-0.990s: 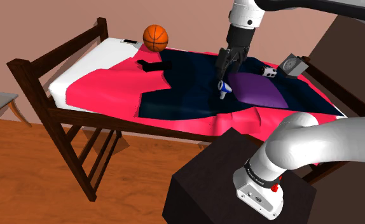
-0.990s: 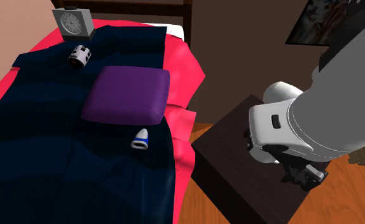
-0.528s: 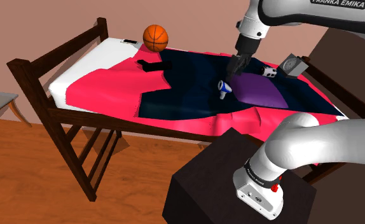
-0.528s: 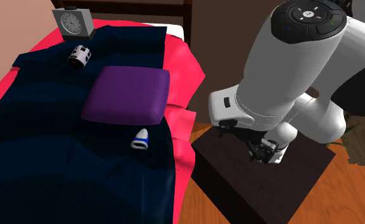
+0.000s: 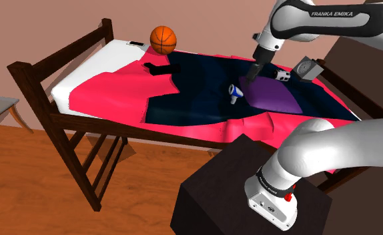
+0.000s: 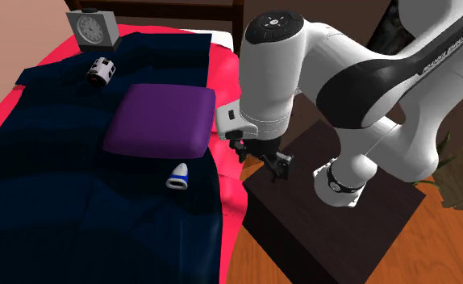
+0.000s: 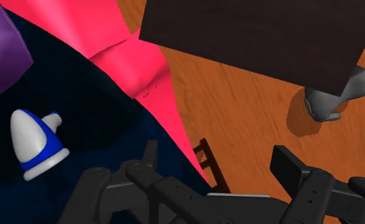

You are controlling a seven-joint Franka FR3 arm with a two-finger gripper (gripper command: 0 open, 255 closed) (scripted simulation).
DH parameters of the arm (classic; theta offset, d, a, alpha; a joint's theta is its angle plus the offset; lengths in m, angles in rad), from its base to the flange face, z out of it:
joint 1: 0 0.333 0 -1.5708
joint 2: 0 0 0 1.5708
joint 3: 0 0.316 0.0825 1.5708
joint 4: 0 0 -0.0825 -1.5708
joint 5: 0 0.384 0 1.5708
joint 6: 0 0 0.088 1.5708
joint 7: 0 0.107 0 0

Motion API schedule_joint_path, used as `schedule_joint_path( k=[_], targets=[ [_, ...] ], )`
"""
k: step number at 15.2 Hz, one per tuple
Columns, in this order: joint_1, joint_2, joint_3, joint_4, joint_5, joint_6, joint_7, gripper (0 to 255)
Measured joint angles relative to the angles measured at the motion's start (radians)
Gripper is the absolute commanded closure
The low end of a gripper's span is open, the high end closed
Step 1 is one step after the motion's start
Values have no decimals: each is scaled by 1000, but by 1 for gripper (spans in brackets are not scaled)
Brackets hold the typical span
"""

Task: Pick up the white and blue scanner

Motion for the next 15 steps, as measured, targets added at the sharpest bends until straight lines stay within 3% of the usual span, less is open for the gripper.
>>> schedule_joint_path(
  k=[6, 10, 15],
  targets=[
    [43, 165, -200, 44, -4, 148, -243, 0],
    [106, 308, -341, 121, 55, 217, -429, 0],
    [223, 573, -544, 252, 262, 277, -738, 0]
  ],
)
